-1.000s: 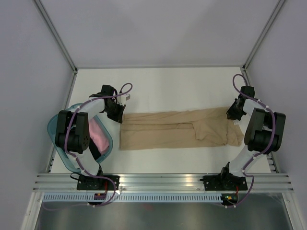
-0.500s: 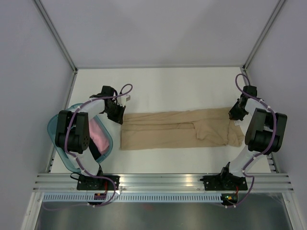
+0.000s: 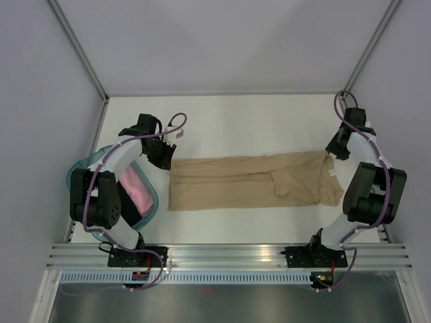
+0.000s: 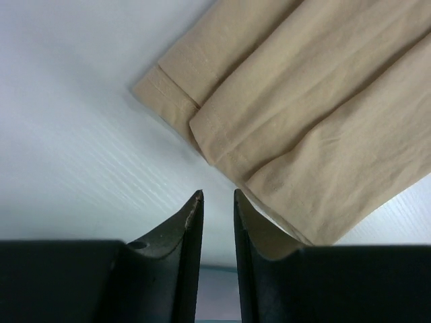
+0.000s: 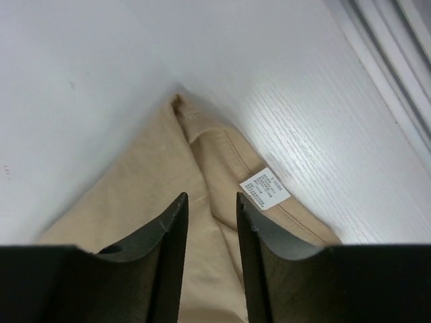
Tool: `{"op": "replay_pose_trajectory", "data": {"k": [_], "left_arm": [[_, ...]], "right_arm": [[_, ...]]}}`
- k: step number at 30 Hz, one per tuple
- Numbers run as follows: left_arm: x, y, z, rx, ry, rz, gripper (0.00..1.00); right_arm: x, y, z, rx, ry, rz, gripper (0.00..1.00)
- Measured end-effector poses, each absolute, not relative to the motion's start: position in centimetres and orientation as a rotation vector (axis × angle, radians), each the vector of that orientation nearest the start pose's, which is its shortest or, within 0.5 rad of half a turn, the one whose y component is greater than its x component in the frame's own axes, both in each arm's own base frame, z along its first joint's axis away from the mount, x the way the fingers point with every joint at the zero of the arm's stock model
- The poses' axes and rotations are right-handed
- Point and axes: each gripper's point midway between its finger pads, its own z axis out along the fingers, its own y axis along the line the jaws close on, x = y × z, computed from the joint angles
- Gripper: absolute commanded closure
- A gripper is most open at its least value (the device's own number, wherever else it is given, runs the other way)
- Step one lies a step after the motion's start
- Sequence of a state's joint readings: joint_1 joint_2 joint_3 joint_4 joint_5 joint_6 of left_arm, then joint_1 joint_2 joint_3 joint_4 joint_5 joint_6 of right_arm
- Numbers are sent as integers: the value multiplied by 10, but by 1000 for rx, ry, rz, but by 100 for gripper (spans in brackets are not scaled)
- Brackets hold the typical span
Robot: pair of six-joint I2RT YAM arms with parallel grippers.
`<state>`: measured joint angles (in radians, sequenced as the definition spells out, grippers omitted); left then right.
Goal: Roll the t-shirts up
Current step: Fold the tshirt
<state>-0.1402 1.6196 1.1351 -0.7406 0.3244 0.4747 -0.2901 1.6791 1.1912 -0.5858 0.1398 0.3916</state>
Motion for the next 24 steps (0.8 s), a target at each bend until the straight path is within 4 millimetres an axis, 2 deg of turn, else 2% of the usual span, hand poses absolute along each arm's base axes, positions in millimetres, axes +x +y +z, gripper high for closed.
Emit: {"op": "replay_pose_trajectory", "data": {"k": [2, 3, 5, 6, 8, 10, 12, 16, 20, 24], "left_arm": [[326, -88, 82, 921, 2545, -350, 70], [331, -91, 86, 933, 2533, -339, 71], [343, -101, 90, 963, 2512, -321, 72], [349, -108, 87, 980, 2509, -313, 74], [357, -124, 73, 1012, 2518, -303, 76], [354, -132, 53, 1027, 2565, -299, 76], [350, -132, 36, 1025, 2622, -285, 77], [342, -121, 19, 985, 2693, -249, 78], [341, -118, 15, 956, 2699, -238, 78], [341, -118, 16, 942, 2684, -228, 78]], "right_arm": [[368, -108, 94, 870, 2430, -163, 65], [372, -98, 100, 833, 2423, -155, 72], [382, -66, 107, 727, 2427, -113, 83], [386, -51, 108, 685, 2432, -82, 92], [393, -15, 102, 596, 2449, 1, 100], [393, 6, 88, 564, 2482, 54, 100], [389, 8, 65, 592, 2525, 65, 100], [376, -10, 15, 722, 2611, 74, 100], [391, -27, 15, 804, 2553, 130, 100], [401, -28, 16, 786, 2539, 137, 100]]}}
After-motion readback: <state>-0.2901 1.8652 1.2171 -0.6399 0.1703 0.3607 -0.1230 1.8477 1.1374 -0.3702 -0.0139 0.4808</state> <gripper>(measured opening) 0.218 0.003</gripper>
